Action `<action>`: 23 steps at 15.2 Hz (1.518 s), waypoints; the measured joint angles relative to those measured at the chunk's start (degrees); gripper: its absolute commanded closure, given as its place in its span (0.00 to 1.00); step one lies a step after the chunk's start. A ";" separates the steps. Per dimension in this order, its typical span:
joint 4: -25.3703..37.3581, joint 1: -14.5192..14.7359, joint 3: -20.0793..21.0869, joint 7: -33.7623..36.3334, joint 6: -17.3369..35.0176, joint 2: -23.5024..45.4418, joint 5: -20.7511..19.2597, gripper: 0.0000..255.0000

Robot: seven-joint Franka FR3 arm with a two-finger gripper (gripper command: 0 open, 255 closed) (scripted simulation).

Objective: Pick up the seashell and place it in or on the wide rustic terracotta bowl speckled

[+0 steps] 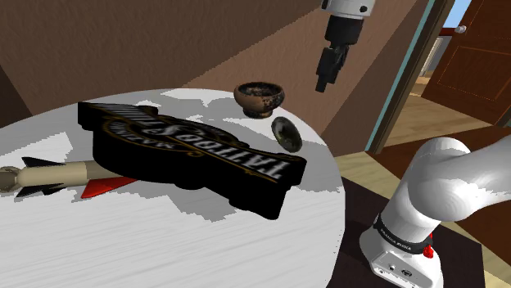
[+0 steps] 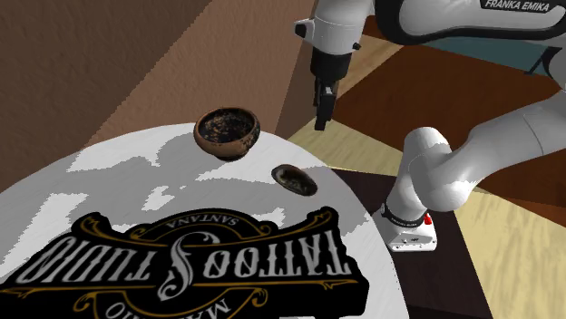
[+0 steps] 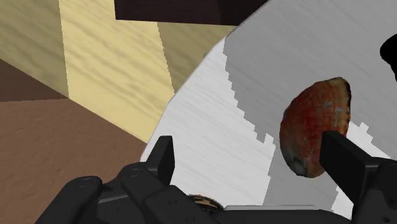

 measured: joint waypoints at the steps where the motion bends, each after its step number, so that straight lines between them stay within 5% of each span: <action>1: 0.00 0.00 0.00 0.00 0.00 0.00 0.00 0.00; 7: 0.40 -5.15 18.09 24.04 0.32 4.13 -2.96 0.00; 12: 7.21 -13.10 36.63 50.09 -3.22 16.81 -8.01 0.00; 23: 1.98 -14.31 38.33 54.59 1.19 17.79 -9.20 0.00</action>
